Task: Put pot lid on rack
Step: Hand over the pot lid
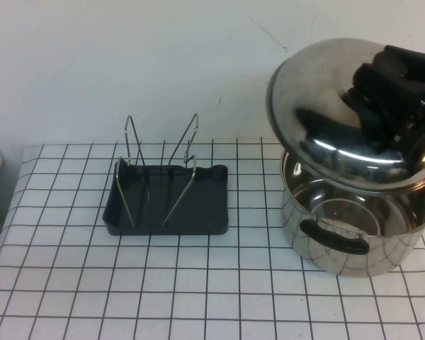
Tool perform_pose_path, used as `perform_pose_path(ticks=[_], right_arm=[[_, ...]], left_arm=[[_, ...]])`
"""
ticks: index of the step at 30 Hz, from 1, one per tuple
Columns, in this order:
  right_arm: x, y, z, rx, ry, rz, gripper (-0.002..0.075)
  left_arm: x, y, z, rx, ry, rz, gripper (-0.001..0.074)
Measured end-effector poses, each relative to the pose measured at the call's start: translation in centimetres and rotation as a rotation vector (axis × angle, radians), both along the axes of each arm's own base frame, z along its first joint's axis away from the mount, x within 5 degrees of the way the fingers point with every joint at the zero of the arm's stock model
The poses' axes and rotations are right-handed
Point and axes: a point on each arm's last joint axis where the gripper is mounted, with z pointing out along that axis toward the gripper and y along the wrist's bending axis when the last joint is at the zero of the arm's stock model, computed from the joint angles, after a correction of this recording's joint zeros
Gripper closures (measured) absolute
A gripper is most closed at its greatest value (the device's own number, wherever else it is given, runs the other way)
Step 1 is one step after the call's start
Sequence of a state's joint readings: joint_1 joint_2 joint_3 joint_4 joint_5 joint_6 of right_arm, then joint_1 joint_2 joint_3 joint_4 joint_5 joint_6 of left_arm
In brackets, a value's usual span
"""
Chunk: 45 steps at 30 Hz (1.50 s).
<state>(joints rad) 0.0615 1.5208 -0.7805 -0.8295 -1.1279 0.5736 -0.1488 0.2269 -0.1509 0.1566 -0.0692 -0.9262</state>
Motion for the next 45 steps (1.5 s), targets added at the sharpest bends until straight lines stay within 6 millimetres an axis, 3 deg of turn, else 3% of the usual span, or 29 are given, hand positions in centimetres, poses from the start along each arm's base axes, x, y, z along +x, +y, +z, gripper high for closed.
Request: perform_pose_path(ticks=[4,9,12,14,17,20,24,28,31,36,42,45], right_arm=[[-2.7,3.8,1.7,-0.014,-0.040,0.180,0.0378],[-6.7,9.7,2.3,-0.017,-0.068,0.438,0.0379],[-8.6,12.3,2.5,0.006,-0.099,0.517,0.0379],[-9.6,13.5,2.8,0.029,-0.126,0.539,0.0379],[-10.4,14.4,3.1,0.057,-0.140,0.550,0.0379],[-10.7,15.0,2.8,0.073,-0.119,0.565,0.0379],[-11.0,16.0,1.9,0.089,-0.051,0.599,0.0379],[-11.7,17.1,1.4,0.101,-0.012,0.630,0.0379],[-12.0,17.7,1.1,0.107,0.007,0.642,0.0379],[-12.0,18.4,0.1,0.101,0.046,0.652,0.0379],[-12.3,19.2,-0.7,0.116,0.091,0.664,0.0379],[-12.3,19.3,-0.9,0.127,0.121,0.660,0.0379]], left_arm=[[0.0,-0.1,0.4,-0.280,-0.002,-0.030,0.0736],[-0.8,-1.2,2.5,-0.315,-0.227,-0.198,0.0683],[-1.4,-2.0,3.3,-0.433,-0.276,-0.346,0.0546],[-1.6,-2.3,3.4,-0.587,-0.224,-0.429,0.0369],[-1.8,-2.8,3.2,-0.680,-0.147,-0.502,0.0155],[-2.1,-3.5,3.1,-0.665,-0.113,-0.579,0.0075],[-2.4,-4.0,2.8,-0.668,-0.053,-0.645,0.0048],[-2.5,-4.3,2.5,-0.676,0.002,-0.667,0.0047],[-2.5,-4.4,2.3,-0.677,0.029,-0.675,0.0091],[-2.6,-4.6,2.2,-0.665,0.050,-0.681,0.0270],[-2.5,-4.7,1.9,-0.629,0.071,-0.676,0.0580],[-2.7,-4.7,2.0,-0.634,0.065,-0.695,0.0631]])
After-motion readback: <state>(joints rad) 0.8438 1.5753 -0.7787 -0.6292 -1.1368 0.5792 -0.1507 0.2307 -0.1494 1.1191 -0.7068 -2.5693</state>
